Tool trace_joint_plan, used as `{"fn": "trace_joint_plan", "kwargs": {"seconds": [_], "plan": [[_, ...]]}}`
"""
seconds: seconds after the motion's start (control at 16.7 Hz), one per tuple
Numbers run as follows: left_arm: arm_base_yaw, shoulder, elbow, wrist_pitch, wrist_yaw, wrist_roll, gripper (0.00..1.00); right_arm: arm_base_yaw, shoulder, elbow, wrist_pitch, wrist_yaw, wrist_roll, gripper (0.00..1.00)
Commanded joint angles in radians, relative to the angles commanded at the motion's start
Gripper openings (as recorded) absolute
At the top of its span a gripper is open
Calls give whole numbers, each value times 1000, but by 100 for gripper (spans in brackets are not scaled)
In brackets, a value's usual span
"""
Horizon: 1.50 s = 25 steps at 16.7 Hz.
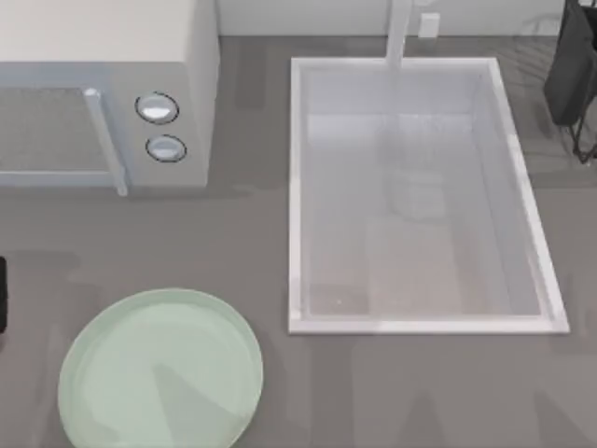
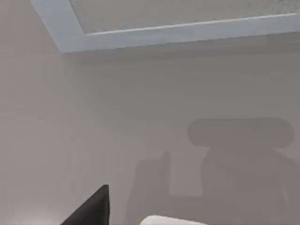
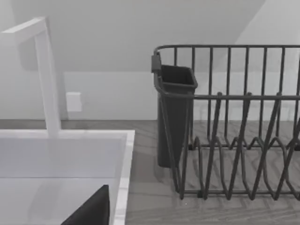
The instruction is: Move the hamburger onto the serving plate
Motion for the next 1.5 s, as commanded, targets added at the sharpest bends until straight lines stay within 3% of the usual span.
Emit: {"fn": "trace_joint_plan", "kwargs": {"seconds": [0.36, 0.72, 1.2, 1.5], "plan": [[81, 585, 322, -322, -1, 142, 100, 0, 0, 0, 0, 0, 0, 100], [133, 914, 539, -517, -2, 235, 100, 0, 0, 0, 0, 0, 0, 100], [135, 954, 563, -536, -3, 246, 100, 0, 0, 0, 0, 0, 0, 100], [140, 1036, 486, -373, -2, 248, 100, 0, 0, 0, 0, 0, 0, 100]]}}
